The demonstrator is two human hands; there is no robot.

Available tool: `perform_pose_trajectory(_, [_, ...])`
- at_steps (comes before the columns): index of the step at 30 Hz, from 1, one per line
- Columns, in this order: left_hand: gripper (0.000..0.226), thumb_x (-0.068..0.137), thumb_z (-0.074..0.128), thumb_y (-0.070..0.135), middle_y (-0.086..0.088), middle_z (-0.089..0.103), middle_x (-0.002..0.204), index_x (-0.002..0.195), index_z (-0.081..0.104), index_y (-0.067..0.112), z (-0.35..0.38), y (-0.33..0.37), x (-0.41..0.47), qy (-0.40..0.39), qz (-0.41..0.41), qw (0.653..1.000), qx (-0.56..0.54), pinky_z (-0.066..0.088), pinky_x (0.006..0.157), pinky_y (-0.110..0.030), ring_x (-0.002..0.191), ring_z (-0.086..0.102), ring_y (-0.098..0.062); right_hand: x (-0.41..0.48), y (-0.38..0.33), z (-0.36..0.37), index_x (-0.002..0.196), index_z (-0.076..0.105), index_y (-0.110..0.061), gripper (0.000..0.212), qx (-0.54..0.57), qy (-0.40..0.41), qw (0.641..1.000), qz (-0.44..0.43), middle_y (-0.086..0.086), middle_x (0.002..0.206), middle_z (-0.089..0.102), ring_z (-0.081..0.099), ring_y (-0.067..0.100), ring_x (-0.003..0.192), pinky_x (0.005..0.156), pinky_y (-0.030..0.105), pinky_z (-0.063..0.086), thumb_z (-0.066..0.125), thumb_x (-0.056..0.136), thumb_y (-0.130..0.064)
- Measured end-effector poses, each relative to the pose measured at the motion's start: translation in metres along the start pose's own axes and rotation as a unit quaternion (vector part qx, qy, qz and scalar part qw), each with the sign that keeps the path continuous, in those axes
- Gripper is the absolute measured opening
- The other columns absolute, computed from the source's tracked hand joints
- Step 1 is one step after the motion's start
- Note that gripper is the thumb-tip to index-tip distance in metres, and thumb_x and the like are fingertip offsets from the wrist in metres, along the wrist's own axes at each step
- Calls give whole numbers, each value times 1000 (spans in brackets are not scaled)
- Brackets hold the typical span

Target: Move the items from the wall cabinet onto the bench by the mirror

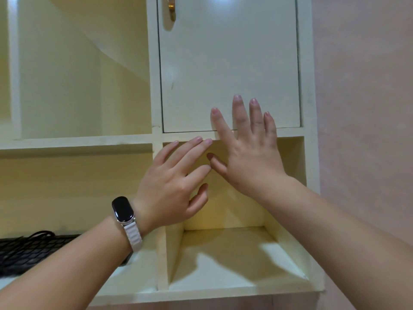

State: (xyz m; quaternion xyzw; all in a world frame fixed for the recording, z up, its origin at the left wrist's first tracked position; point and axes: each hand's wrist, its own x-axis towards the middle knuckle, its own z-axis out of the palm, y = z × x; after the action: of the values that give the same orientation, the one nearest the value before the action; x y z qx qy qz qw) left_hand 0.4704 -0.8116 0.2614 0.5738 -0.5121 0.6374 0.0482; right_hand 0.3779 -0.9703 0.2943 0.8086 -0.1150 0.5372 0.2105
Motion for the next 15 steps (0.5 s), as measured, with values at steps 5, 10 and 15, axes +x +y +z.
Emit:
perform_pose_trajectory(5, [31,82,58,28,-14,47,147,104,70,11,0,-1,-1,-4,-1,1000,0,34,109,-51,140,39,-28,2,3,-11,153,-17,-32,86,-16,-33,999,-9,13,162,-21,-17,38,148,118,53,-5,37,94,-62])
perform_pose_trajectory(10, [37,81,58,28,-13,46,148,112,68,10,-1,-1,-1,-12,-1,1000,-2,33,110,-51,141,38,-28,-1,2,-24,154,-12,-35,81,-2,-64,998,-1,11,163,-18,-14,36,149,121,51,-1,36,94,-62])
perform_pose_trajectory(15, [40,81,58,27,-15,49,145,115,66,9,-5,-1,-5,-9,2,1000,-15,34,110,-51,139,40,-30,-7,-6,-40,155,11,-33,70,53,-63,996,20,7,166,-2,-2,30,151,121,48,6,37,95,-59])
